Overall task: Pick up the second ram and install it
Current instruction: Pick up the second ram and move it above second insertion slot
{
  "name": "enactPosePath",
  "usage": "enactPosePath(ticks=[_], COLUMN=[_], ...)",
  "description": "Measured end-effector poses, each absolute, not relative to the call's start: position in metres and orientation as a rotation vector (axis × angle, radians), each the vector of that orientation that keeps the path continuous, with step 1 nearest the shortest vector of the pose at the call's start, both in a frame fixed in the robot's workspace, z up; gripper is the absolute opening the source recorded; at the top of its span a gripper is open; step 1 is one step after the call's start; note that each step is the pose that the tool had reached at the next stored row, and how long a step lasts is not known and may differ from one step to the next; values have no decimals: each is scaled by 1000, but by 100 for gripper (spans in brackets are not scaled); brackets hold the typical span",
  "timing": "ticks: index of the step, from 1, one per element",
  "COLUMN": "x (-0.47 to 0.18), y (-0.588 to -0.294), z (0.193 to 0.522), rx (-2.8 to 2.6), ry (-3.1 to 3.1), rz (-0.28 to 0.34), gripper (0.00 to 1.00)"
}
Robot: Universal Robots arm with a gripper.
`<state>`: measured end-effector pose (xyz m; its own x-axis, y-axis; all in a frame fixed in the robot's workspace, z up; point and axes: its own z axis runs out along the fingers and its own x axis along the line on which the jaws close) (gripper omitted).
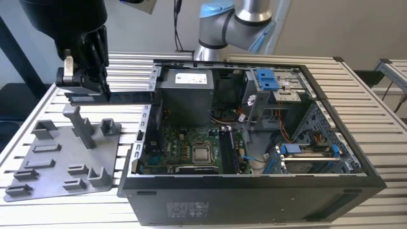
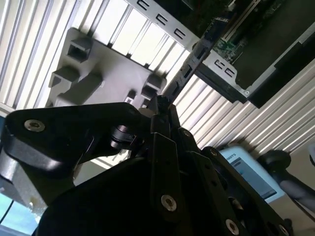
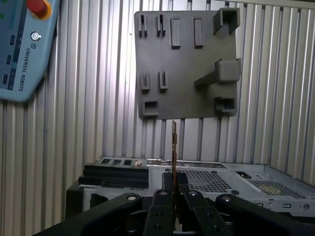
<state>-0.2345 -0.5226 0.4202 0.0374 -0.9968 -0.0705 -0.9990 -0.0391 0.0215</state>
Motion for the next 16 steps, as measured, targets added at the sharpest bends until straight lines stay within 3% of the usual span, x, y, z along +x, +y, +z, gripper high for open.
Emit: enactPosePath(ticks=[16], x=[-176], y=[-523], z=[420], rx=[-2239], ry=[2155], rz=[103], gripper=[15])
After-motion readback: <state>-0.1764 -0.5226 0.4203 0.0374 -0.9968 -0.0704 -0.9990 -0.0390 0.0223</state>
